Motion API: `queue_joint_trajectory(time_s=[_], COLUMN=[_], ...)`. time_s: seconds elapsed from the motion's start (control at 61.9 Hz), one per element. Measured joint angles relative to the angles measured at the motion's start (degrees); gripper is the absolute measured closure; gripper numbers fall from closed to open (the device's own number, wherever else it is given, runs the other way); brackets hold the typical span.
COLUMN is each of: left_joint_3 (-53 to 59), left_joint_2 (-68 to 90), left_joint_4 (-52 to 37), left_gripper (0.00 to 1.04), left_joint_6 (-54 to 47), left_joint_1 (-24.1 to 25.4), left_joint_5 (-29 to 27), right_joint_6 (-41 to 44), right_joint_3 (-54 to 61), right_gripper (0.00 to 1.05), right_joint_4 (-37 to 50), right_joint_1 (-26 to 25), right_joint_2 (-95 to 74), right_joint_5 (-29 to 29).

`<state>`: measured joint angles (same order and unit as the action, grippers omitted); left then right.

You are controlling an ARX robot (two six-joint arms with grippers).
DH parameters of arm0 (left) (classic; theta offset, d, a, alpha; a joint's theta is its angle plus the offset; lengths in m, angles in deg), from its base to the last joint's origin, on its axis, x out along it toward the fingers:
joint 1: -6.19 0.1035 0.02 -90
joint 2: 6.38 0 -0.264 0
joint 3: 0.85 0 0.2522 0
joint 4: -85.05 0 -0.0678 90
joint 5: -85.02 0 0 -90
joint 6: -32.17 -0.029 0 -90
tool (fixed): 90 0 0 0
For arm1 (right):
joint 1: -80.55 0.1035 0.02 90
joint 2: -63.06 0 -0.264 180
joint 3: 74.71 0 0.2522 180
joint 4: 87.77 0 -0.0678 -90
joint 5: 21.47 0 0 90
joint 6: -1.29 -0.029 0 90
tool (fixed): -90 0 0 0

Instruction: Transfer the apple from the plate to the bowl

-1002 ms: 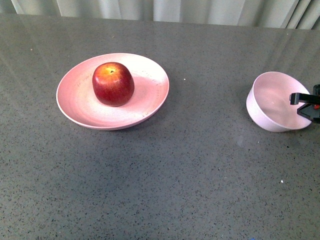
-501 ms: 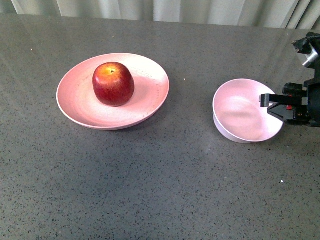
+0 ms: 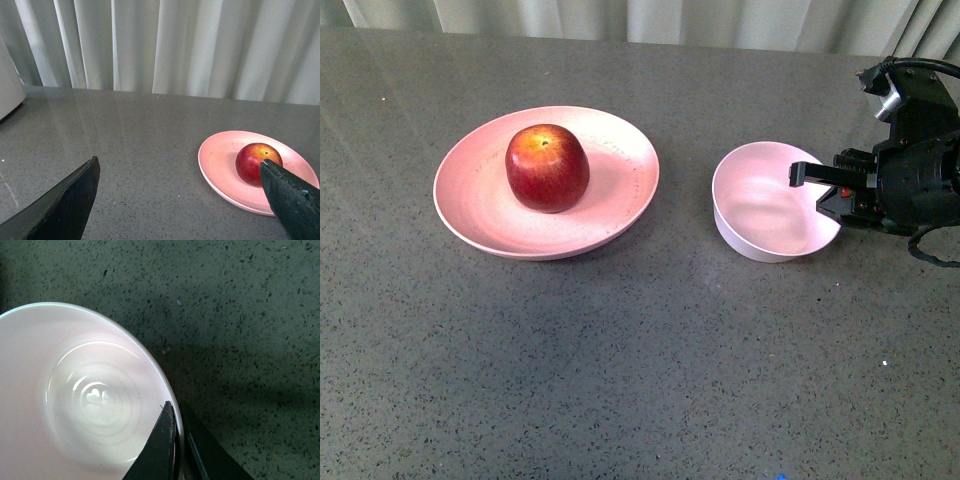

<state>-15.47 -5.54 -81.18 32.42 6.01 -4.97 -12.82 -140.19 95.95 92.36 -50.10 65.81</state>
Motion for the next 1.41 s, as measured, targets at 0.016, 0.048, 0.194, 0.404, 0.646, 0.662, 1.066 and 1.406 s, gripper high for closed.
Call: queue_joint_trajectory(time_s=[0.016,0.048,0.194,0.404,0.646,0.662,1.066,1.406], left_joint_3=[0.00,0.00,0.00,0.00,0.00,0.00,0.00,0.00], left_joint_2=[0.00,0.00,0.00,0.00,0.00,0.00,0.00,0.00], left_joint_4=[0.00,0.00,0.00,0.00,0.00,0.00,0.00,0.00], left_gripper=[0.09,0.09,0.09,0.09,0.09,0.09,0.09,0.09], left_joint_6=[0.00,0.00,0.00,-0.02,-0.02,0.00,0.00,0.00], left_joint_1=[0.00,0.00,0.00,0.00,0.00,0.00,0.00,0.00], left_joint_5=[0.00,-0.02,-0.02,0.00,0.00,0.00,-0.02,0.00], right_joint_6=[-0.04,-0.07,-0.09,-0.04,0.72,0.90,9.18,13.55], right_joint_3=[-0.22,-0.46,-1.14,-1.01,1.14,1.38,17.38,35.47], right_gripper=[1.03,1.03,0.99,0.69,0.34,0.32,0.14,0.72], right_joint_4=[-0.02,-0.07,-0.24,0.50,2.69,2.89,16.83,36.52], right_joint_1=[0.09,0.20,0.55,0.81,-0.68,-0.81,-9.49,-11.87], right_joint_2=[-0.17,-0.46,-1.11,-1.31,2.89,3.37,30.53,42.07], right_joint_5=[0.04,0.15,0.15,-0.33,-2.10,-2.23,-4.81,2.67])
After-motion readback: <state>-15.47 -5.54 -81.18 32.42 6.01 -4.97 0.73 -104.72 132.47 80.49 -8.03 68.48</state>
